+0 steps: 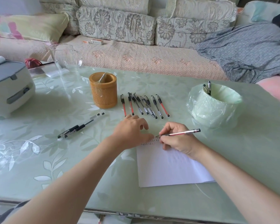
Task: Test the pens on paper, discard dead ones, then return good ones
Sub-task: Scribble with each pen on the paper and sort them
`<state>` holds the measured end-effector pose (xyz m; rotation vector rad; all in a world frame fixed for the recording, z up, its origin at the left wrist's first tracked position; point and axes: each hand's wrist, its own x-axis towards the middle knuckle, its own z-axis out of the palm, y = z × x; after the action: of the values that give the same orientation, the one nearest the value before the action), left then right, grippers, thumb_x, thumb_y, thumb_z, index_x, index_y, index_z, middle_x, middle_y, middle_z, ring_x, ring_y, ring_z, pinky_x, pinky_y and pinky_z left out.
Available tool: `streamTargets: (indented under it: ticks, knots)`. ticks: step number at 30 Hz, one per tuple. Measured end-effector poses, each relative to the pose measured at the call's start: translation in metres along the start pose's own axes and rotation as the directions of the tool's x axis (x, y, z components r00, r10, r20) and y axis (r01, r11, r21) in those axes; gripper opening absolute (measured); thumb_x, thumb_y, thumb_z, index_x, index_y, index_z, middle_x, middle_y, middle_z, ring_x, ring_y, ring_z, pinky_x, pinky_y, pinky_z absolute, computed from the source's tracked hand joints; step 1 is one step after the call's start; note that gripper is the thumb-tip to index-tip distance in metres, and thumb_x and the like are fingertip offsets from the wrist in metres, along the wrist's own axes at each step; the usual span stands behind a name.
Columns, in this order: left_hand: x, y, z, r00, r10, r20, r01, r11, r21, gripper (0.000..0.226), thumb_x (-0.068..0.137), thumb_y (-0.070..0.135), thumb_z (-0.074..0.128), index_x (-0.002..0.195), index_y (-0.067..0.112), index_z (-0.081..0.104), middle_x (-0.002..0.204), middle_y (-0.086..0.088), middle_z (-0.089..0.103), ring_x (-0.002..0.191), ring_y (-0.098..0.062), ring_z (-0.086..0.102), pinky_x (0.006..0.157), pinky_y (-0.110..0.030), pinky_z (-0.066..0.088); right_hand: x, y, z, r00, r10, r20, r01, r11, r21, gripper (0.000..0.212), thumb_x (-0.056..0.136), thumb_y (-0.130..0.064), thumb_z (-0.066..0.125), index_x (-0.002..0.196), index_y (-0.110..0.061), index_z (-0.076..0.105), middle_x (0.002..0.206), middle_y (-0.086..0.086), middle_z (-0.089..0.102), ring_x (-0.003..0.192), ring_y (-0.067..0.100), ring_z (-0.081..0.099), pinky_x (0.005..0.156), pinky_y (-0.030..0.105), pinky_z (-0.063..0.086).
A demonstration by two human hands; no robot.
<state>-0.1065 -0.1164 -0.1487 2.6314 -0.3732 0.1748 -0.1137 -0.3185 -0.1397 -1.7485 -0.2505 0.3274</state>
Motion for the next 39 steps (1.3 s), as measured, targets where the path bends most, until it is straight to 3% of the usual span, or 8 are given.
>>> streamTargets:
  ticks: [4,9,16,22,29,39]
  knots:
    - [0.002,-0.001,0.004,1.0,-0.023,0.004,0.023,1.0,0.006,0.046,0.069,0.062,0.073,0.101,0.03,0.062,0.095,0.009,0.054,0.091,-0.012,0.04,0.078,-0.024,0.04,0.002,0.002,-0.001,1.0,0.003,-0.025,-0.005,0.997,-0.08,0.016,0.074,0.001,0.062,0.069,-0.011,0.053,0.058,0.013,0.058,0.042,0.02,0.049,0.044,0.025,0.038]
    - [0.004,-0.001,0.003,0.999,-0.025,0.021,0.025,1.0,0.008,0.047,0.068,0.062,0.073,0.101,0.031,0.061,0.095,0.009,0.053,0.09,-0.012,0.038,0.079,-0.026,0.041,0.003,0.009,-0.001,0.998,-0.068,0.008,0.069,0.987,-0.147,0.025,0.078,0.013,0.061,0.068,-0.006,0.048,0.05,0.0,0.046,0.042,0.015,0.039,0.043,0.022,0.032]
    - [0.004,-0.001,0.004,0.999,-0.03,0.02,0.03,1.0,0.01,0.049,0.068,0.063,0.072,0.102,0.03,0.061,0.095,0.009,0.052,0.091,-0.012,0.038,0.082,-0.027,0.042,0.002,0.01,0.002,0.99,-0.14,0.002,0.137,0.964,-0.228,0.019,0.068,-0.007,0.062,0.066,-0.002,0.045,0.054,0.001,0.042,0.049,0.015,0.034,0.047,0.025,0.028]
    - [0.004,0.0,0.005,0.999,-0.039,0.017,0.039,0.999,0.016,0.05,0.068,0.063,0.073,0.103,0.03,0.062,0.097,0.007,0.053,0.093,-0.012,0.039,0.083,-0.026,0.042,0.002,0.012,0.0,0.991,-0.136,-0.009,0.129,0.955,-0.267,0.022,0.076,0.004,0.065,0.066,0.0,0.046,0.055,-0.001,0.042,0.051,0.014,0.033,0.049,0.025,0.027]
    - [0.003,0.001,0.005,0.998,-0.056,0.016,0.056,0.998,0.012,0.049,0.068,0.062,0.074,0.104,0.03,0.062,0.097,0.008,0.054,0.094,-0.012,0.039,0.081,-0.025,0.041,0.002,0.014,0.002,0.991,-0.134,-0.018,0.12,0.935,-0.335,0.021,0.064,-0.017,0.064,0.064,-0.007,0.045,0.055,-0.004,0.039,0.054,0.015,0.034,0.053,0.03,0.027]
    - [0.004,0.001,0.005,0.998,-0.06,0.027,0.059,0.998,0.022,0.051,0.068,0.065,0.071,0.105,0.032,0.061,0.098,0.009,0.053,0.092,-0.012,0.037,0.083,-0.028,0.044,0.0,0.012,0.004,0.989,-0.141,-0.033,0.121,0.932,-0.34,0.022,0.064,-0.013,0.062,0.064,-0.007,0.04,0.056,-0.004,0.035,0.053,0.014,0.03,0.05,0.028,0.023]
